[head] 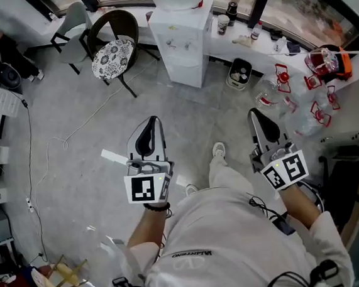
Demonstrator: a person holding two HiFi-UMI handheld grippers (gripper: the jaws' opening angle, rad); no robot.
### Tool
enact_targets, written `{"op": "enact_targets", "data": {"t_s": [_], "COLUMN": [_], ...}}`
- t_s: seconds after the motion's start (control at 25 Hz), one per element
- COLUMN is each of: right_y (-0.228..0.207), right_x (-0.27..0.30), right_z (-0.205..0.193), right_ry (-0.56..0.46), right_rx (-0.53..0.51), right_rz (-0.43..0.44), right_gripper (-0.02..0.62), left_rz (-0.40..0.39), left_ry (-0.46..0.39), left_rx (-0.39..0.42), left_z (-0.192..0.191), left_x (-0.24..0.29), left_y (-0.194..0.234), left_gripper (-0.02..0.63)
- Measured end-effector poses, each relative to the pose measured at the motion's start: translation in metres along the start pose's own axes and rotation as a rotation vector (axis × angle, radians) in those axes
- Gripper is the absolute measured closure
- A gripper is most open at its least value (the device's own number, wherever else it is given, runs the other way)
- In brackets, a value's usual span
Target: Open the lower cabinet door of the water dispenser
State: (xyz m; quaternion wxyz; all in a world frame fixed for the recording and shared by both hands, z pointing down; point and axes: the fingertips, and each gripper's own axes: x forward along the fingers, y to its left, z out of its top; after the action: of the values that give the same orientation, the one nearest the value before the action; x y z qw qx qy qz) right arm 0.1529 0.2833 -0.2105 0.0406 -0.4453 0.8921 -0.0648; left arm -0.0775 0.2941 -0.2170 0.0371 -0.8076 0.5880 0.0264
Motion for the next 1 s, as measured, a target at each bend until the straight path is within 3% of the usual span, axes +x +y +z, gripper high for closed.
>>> {"op": "enact_targets", "data": {"t_s": [0.6,0.8,1.0], "right_y": [-0.132,-0.157,-0.179], "right_x": [0.095,0.133,0.184], "right_z": [0.008,-0.018,-0.068], "right_ry": [0.029,0.052,0.075], "right_rx": [-0.013,-0.017,-0.051], "right_rz": [0.079,0.106,0.120], "right_gripper": [0.578,0.578,0.578], "left_rz": [0.044,0.037,0.009], "left_ry": [0.019,0.036,0.014], "left_rx": [0.027,0.034,0.035], "left_z": [-0.012,-0.036,-0.084], "left_x": [0.158,0.191,0.230], "left_y": [-0.013,-0.008,0.002], "left_gripper": [0.601,0.601,0.601]}}
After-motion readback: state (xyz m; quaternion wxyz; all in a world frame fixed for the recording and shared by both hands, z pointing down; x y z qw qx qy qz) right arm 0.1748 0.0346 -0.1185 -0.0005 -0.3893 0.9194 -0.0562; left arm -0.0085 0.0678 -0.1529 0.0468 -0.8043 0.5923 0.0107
